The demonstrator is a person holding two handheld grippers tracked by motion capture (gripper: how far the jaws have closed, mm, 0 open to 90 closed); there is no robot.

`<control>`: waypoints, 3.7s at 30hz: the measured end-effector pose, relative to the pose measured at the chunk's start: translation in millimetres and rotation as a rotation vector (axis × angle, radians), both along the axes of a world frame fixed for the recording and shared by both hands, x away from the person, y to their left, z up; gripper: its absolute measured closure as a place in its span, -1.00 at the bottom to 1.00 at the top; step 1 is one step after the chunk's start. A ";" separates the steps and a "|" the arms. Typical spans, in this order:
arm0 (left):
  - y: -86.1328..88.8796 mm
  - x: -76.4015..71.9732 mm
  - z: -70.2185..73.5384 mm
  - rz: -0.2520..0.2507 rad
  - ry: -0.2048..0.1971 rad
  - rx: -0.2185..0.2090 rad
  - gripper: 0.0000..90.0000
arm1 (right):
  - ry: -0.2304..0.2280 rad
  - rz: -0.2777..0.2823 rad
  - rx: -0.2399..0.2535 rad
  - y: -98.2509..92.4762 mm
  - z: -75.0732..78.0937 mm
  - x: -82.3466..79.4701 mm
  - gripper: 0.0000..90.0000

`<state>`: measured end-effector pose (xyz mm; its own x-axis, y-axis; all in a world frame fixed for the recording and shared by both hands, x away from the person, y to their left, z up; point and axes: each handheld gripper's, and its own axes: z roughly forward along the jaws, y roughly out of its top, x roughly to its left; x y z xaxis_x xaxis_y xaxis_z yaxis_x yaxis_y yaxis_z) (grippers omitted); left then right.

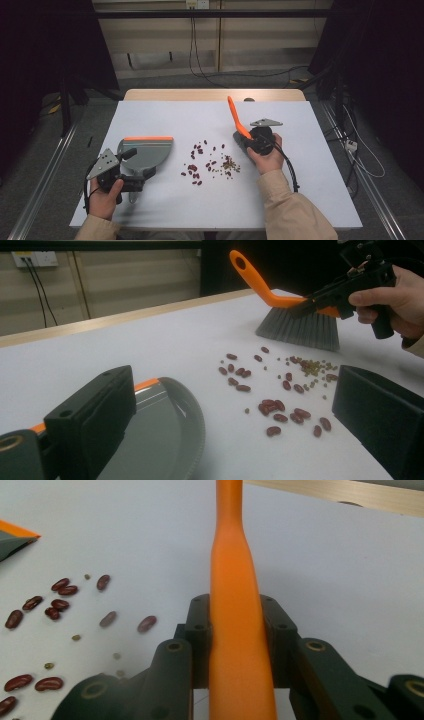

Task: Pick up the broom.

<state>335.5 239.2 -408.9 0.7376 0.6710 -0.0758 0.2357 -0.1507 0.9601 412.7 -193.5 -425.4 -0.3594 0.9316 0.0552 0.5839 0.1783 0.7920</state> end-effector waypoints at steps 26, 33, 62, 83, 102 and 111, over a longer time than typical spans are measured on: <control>0.4 0.0 0.4 0.002 -0.004 -0.004 -0.92 | -0.036 0.074 -0.071 43.0 -1.1 -22.5 0.58; 0.3 0.0 0.5 0.001 -0.004 -0.003 -0.92 | -0.040 0.076 -0.064 49.2 -1.5 -24.4 0.58; 0.0 0.0 0.6 -0.003 -0.003 -0.003 -0.92 | -0.076 0.116 -0.079 76.8 -3.4 -33.2 0.58; -0.1 -0.2 0.7 -0.005 -0.003 -0.004 -0.92 | -0.074 0.181 -0.078 90.3 -2.2 -41.4 0.58; 0.9 -0.5 0.9 -0.002 -0.002 -0.006 -0.92 | -0.078 0.220 -0.084 96.1 0.0 -45.2 0.58; 2.2 -0.8 1.2 -0.001 -0.004 -0.003 -0.92 | -0.104 0.204 -0.030 80.2 11.7 -41.4 0.58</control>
